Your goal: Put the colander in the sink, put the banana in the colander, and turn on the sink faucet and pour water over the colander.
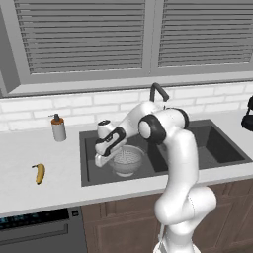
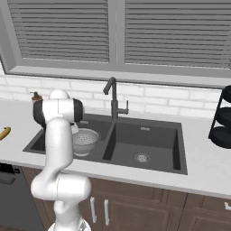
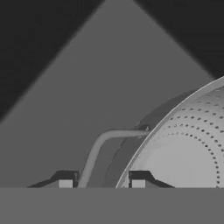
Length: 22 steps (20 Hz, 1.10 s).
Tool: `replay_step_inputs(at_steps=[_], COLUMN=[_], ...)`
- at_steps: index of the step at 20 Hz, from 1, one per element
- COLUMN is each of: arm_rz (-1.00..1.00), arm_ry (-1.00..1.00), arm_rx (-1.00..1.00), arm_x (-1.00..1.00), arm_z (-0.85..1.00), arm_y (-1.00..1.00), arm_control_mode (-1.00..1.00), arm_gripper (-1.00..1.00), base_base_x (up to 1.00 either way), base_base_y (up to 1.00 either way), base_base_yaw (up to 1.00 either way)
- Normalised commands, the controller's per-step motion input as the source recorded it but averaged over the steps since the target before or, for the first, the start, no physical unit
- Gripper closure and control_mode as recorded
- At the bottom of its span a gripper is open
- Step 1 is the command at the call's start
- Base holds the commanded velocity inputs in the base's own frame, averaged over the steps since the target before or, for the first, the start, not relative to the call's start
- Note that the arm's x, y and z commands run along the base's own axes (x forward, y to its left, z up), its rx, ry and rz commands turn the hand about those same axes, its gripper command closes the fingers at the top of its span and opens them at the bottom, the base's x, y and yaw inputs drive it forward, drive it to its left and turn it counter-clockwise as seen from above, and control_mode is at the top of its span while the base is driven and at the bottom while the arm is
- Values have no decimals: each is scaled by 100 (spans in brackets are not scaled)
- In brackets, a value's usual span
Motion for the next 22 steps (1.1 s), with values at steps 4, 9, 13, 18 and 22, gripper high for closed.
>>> replay_step_inputs(at_steps=[4,9,13,18,22], arm_rz=[-7,-5,-8,-15,-18], arm_ry=[-1,-16,-22,-5,-8], arm_rx=[1,1,0,15,36], arm_x=[-7,-35,-35,-45,-73], arm_z=[7,33,63,74,57], arm_y=[-3,-9,0,21,17], arm_control_mode=[-100,-100,-100,-100,-100], arm_gripper=[-100,-100,-100,-100,-100], base_base_x=[0,0,0,0,0], base_base_y=[0,0,0,0,0], base_base_yaw=[0,0,0,0,0])
